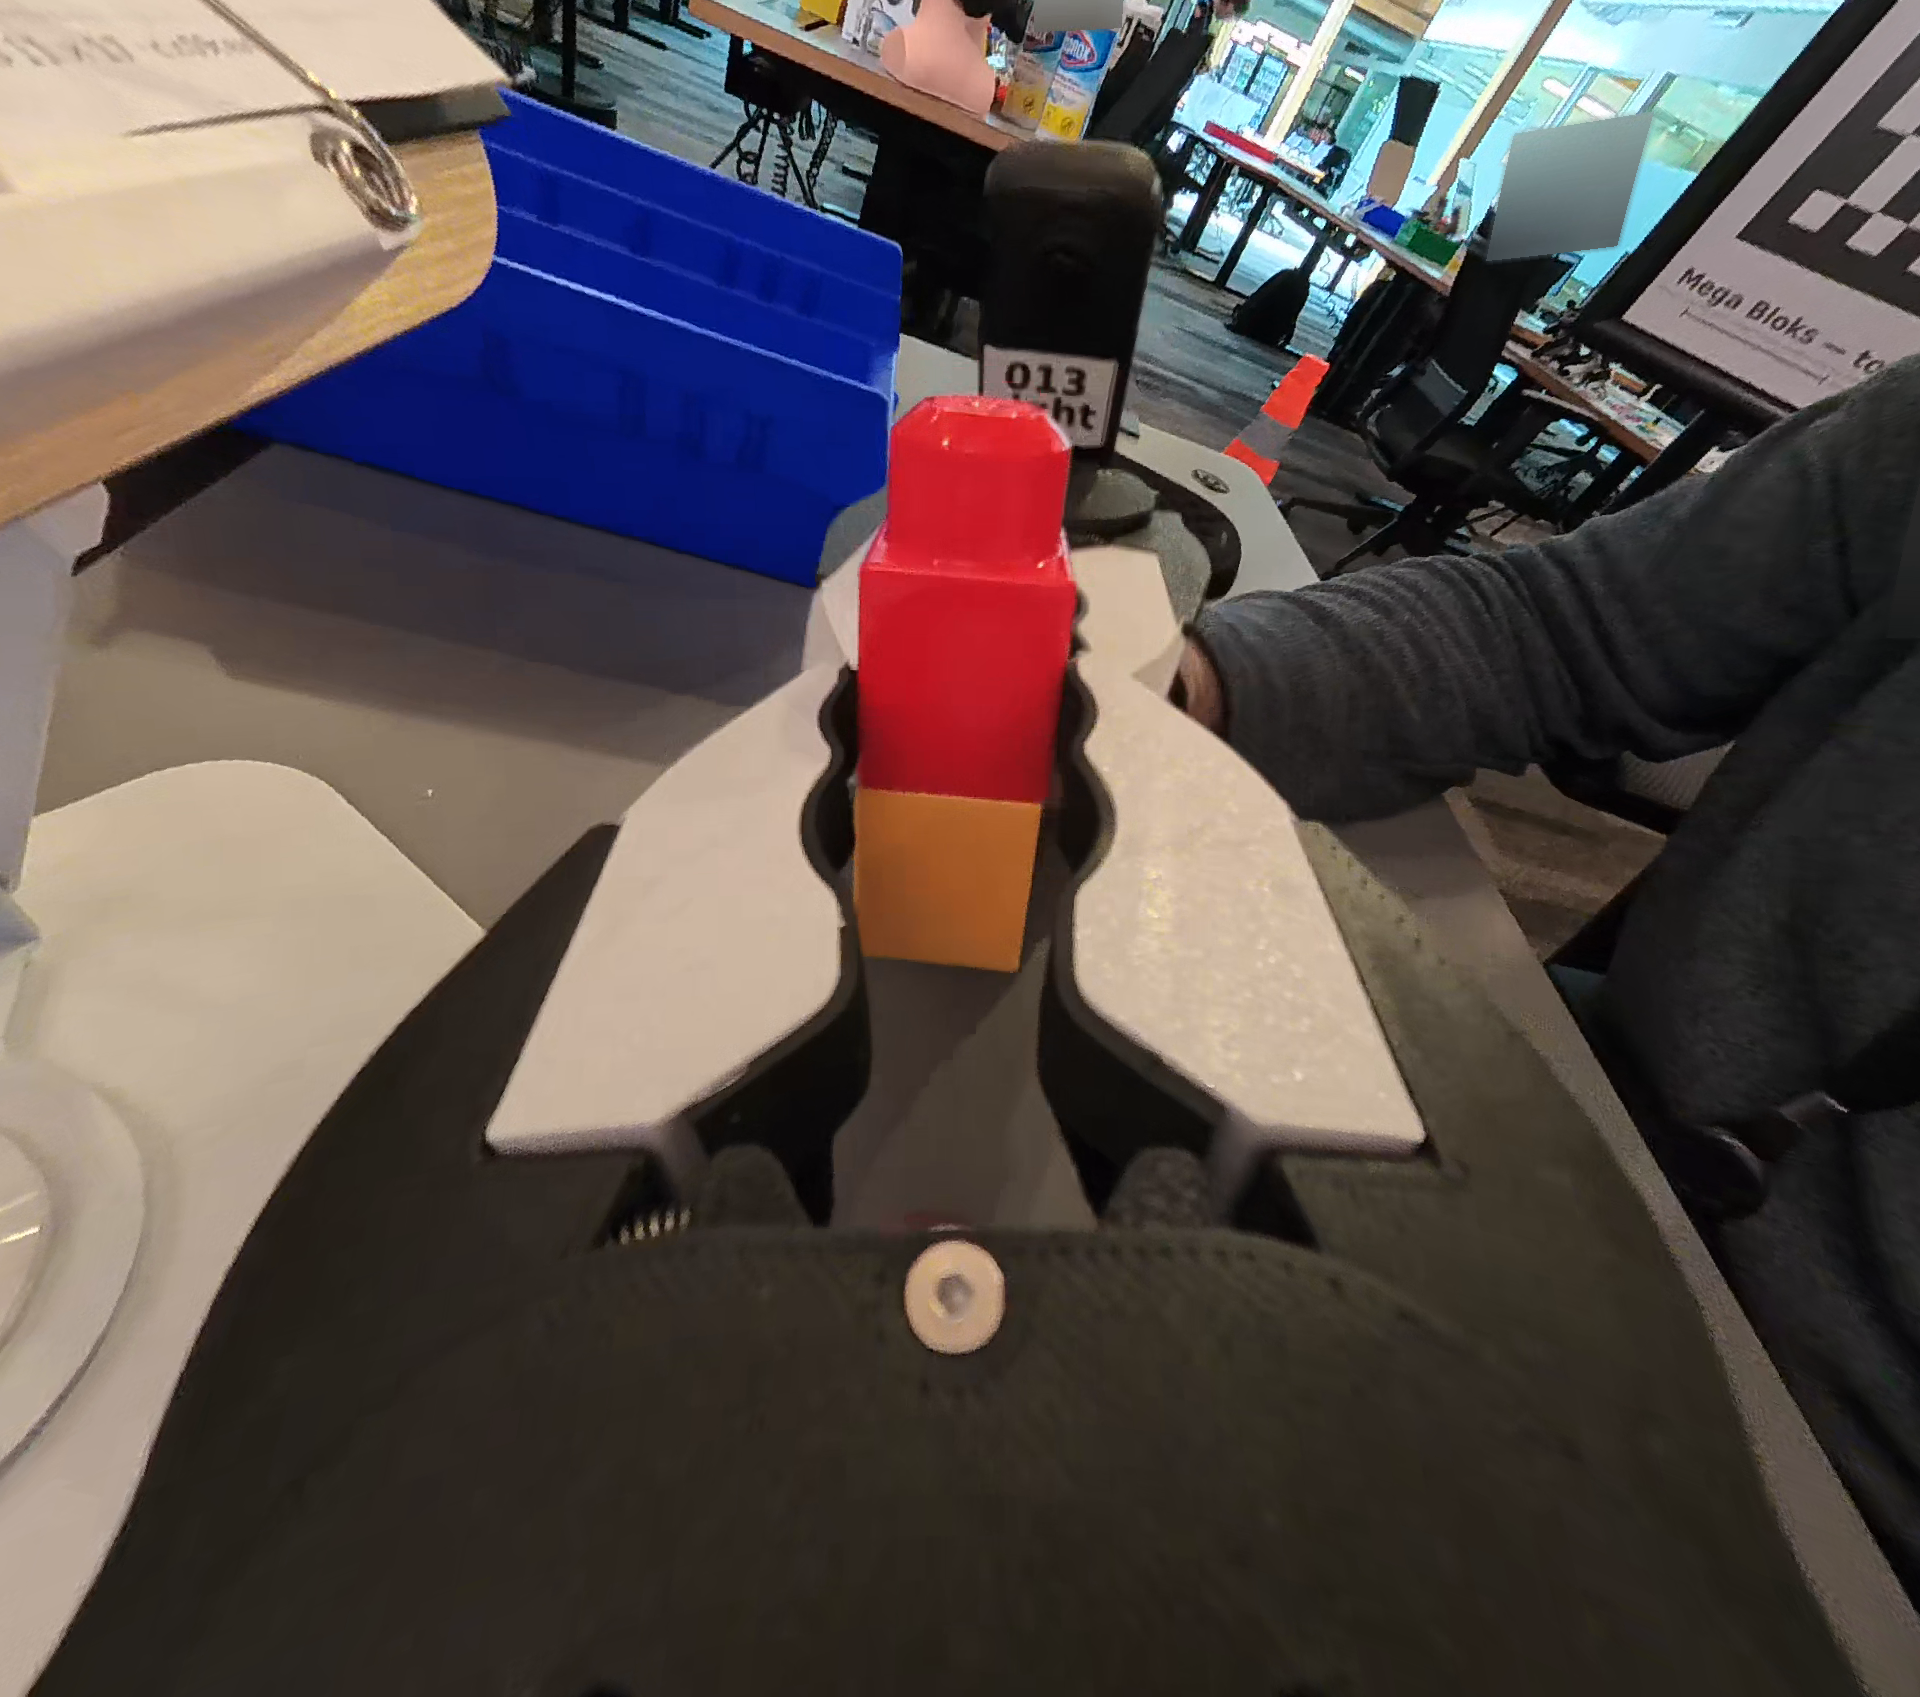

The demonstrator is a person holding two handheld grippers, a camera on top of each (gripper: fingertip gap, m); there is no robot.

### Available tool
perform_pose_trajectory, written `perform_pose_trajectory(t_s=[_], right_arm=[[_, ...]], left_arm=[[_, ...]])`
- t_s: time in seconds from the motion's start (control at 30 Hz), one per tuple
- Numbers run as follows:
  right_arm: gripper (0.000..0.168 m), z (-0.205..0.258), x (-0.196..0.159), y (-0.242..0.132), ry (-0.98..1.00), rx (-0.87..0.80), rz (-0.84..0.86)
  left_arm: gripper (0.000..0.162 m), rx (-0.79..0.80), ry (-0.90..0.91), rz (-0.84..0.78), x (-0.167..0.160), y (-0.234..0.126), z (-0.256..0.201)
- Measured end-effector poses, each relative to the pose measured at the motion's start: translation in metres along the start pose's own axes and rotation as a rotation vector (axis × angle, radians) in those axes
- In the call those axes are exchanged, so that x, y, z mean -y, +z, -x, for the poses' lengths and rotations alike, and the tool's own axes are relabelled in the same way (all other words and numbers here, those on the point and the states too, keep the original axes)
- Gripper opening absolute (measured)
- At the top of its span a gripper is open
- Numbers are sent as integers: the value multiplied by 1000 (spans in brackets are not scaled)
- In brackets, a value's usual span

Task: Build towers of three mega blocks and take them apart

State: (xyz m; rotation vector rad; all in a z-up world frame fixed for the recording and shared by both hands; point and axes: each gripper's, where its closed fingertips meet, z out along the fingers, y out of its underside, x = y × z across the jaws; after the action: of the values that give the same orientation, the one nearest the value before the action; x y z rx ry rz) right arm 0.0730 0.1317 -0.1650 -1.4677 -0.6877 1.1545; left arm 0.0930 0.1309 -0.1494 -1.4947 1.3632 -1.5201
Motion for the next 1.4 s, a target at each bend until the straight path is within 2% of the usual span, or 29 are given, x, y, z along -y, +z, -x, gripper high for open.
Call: perform_pose_trajectory(t_s=[0.07,0.2,0.37,0.57,0.97,1.03,1.23,1.33,1.4], right_arm=[[47,-3,6,-4,12,-6,-46],[46,3,13,-8,7,36,-97],[46,2,28,-19,73,90,-214],[36,-1,19,-12,62,59,-158],[36,2,21,-15,92,100,-170],[36,1,22,-18,103,102,-181],[36,0,22,-19,115,109,-188],[36,0,21,-19,112,107,-181],[36,1,19,-17,105,110,-167]], left_arm=[[36,4,3,0,-1,2,0],[36,-25,-5,-11,0,5,-4],[36,12,14,43,-8,6,0],[36,6,15,55,-14,14,-1],[35,4,37,36,-10,16,-4],[44,35,63,41,-4,12,-3],[50,184,297,117,34,-29,-24],[47,375,386,114,61,-85,-22],[41,508,409,159,66,-134,-11]])
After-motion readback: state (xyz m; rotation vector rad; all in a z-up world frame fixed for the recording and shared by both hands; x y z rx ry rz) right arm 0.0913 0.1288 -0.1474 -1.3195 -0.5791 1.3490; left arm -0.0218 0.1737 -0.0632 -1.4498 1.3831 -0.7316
